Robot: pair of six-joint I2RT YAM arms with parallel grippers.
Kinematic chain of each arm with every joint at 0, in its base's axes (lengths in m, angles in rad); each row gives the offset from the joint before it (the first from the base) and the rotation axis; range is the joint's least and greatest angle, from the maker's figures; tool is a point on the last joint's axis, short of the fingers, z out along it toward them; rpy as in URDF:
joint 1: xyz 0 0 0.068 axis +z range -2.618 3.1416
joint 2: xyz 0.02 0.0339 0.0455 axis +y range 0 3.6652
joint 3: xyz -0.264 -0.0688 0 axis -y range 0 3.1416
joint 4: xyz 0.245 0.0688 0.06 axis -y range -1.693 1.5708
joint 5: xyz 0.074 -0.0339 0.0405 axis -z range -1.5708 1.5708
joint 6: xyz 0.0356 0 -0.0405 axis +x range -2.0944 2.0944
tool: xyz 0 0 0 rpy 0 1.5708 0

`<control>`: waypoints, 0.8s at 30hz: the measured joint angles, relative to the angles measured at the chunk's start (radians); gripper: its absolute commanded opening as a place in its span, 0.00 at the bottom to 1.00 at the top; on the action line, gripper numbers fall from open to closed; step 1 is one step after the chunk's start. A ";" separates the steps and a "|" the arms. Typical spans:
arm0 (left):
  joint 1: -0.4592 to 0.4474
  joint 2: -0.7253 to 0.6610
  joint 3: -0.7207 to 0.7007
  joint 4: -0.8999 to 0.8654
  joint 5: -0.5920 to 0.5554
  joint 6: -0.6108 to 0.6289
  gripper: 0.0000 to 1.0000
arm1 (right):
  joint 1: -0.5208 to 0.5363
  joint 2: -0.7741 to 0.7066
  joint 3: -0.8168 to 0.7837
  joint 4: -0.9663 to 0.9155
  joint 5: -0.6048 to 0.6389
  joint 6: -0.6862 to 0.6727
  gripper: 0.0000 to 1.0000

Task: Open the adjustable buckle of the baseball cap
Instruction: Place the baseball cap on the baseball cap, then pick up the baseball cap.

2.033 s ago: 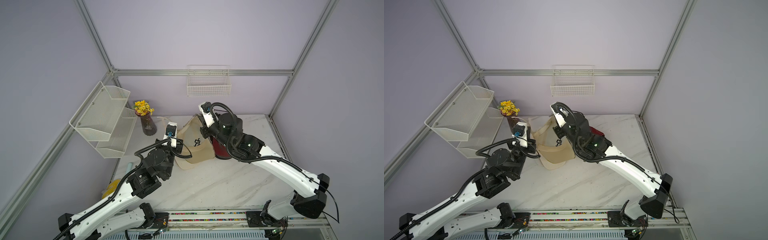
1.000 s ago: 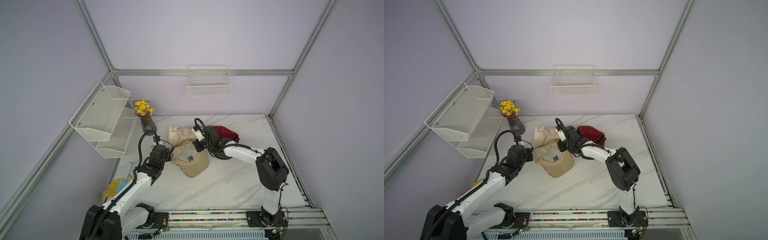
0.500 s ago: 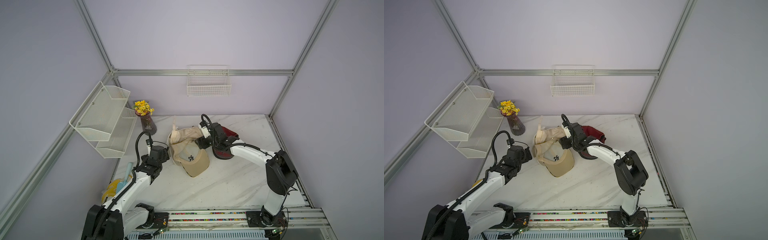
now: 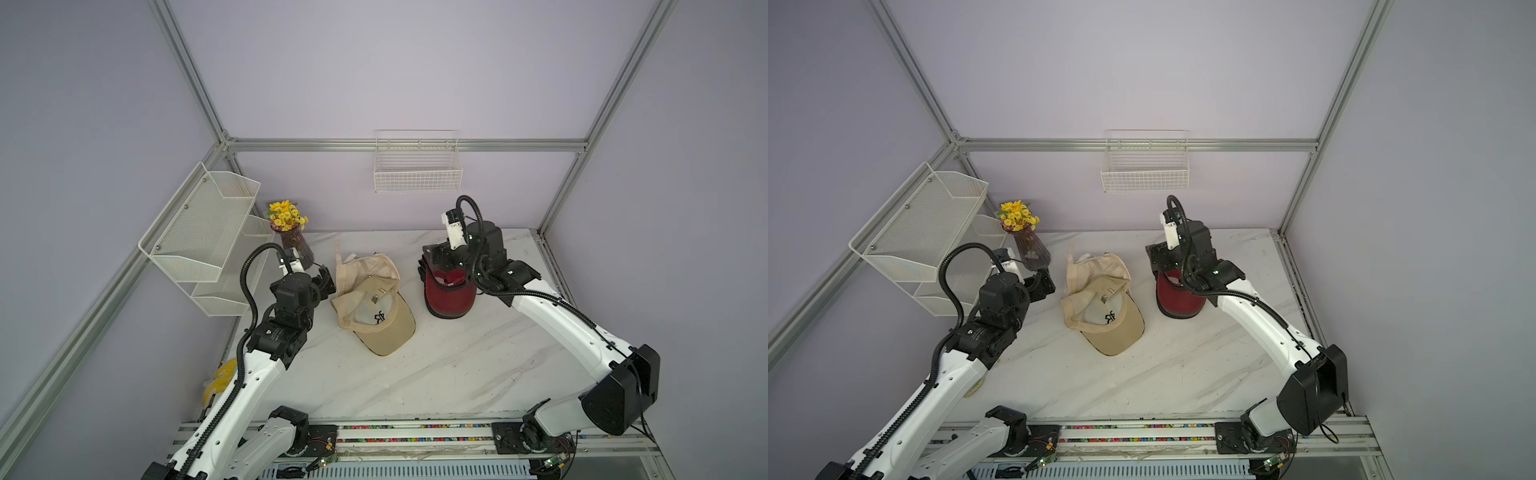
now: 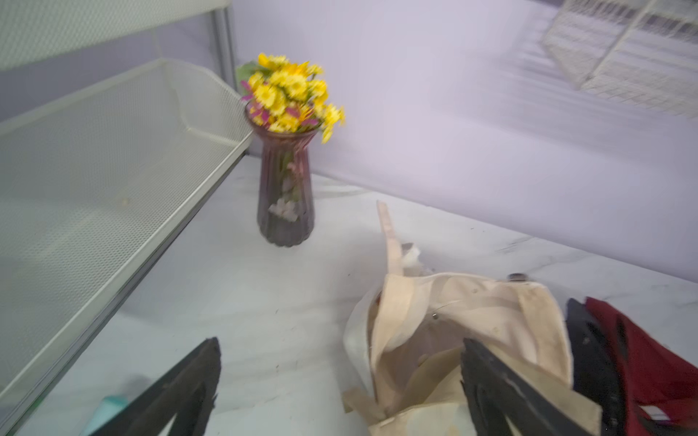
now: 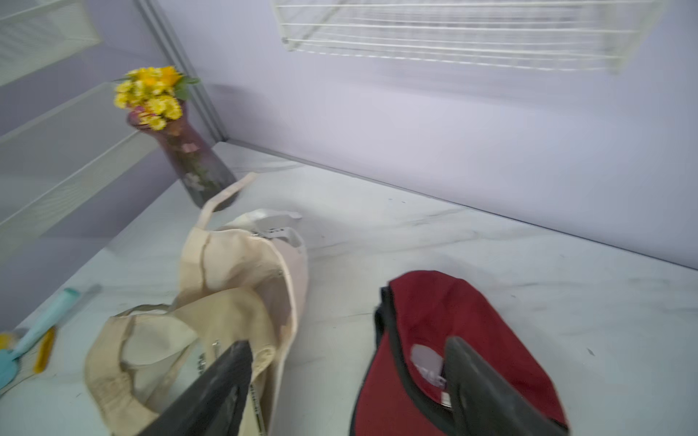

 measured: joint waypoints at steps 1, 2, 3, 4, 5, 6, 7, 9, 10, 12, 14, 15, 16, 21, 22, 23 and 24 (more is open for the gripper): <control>-0.028 0.035 0.050 -0.002 0.012 0.018 0.99 | -0.026 -0.007 -0.010 -0.006 0.008 0.006 0.81; -0.065 0.087 0.115 -0.006 0.031 0.041 0.99 | -0.053 -0.012 -0.023 -0.013 0.019 0.015 0.81; -0.095 0.142 0.177 -0.011 0.055 0.060 0.99 | -0.073 -0.013 -0.034 -0.019 0.028 0.023 0.81; -0.120 0.196 0.233 -0.016 0.082 0.071 0.99 | -0.087 -0.013 -0.045 -0.023 0.035 0.029 0.81; -0.142 0.258 0.294 -0.022 0.118 0.086 1.00 | -0.098 -0.013 -0.058 -0.027 0.040 0.037 0.81; -0.160 0.328 0.358 -0.028 0.167 0.093 1.00 | -0.109 -0.013 -0.073 -0.035 0.043 0.043 0.81; -0.169 0.385 0.404 -0.032 0.208 0.096 0.99 | -0.117 -0.013 -0.084 -0.040 0.048 0.048 0.81; -0.185 0.537 0.533 -0.060 0.305 0.097 0.99 | -0.135 -0.013 -0.103 -0.047 0.055 0.057 0.81; -0.193 0.622 0.603 -0.075 0.347 0.097 0.99 | -0.142 -0.013 -0.109 -0.048 0.057 0.060 0.81; -0.205 0.785 0.729 -0.105 0.412 0.097 0.99 | -0.159 -0.014 -0.119 -0.047 0.058 0.062 0.81; -0.219 0.939 0.840 -0.143 0.458 0.097 0.99 | -0.182 -0.021 -0.134 -0.047 0.058 0.064 0.81; -0.224 0.999 0.880 -0.164 0.475 0.097 1.00 | -0.192 -0.024 -0.141 -0.047 0.058 0.064 0.81; -0.229 1.060 0.917 -0.184 0.492 0.097 1.00 | -0.203 -0.030 -0.148 -0.047 0.059 0.065 0.81; -0.241 1.262 1.072 -0.299 0.558 0.097 0.99 | -0.239 -0.045 -0.166 -0.042 0.056 0.076 0.81; -0.241 1.294 1.112 -0.318 0.568 0.097 0.99 | -0.243 -0.046 -0.168 -0.038 0.055 0.080 0.81; -0.240 1.319 1.146 -0.328 0.573 0.097 0.99 | -0.246 -0.046 -0.171 -0.035 0.053 0.082 0.81; -0.240 1.334 1.168 -0.338 0.576 0.097 0.98 | -0.247 -0.046 -0.172 -0.033 0.050 0.084 0.81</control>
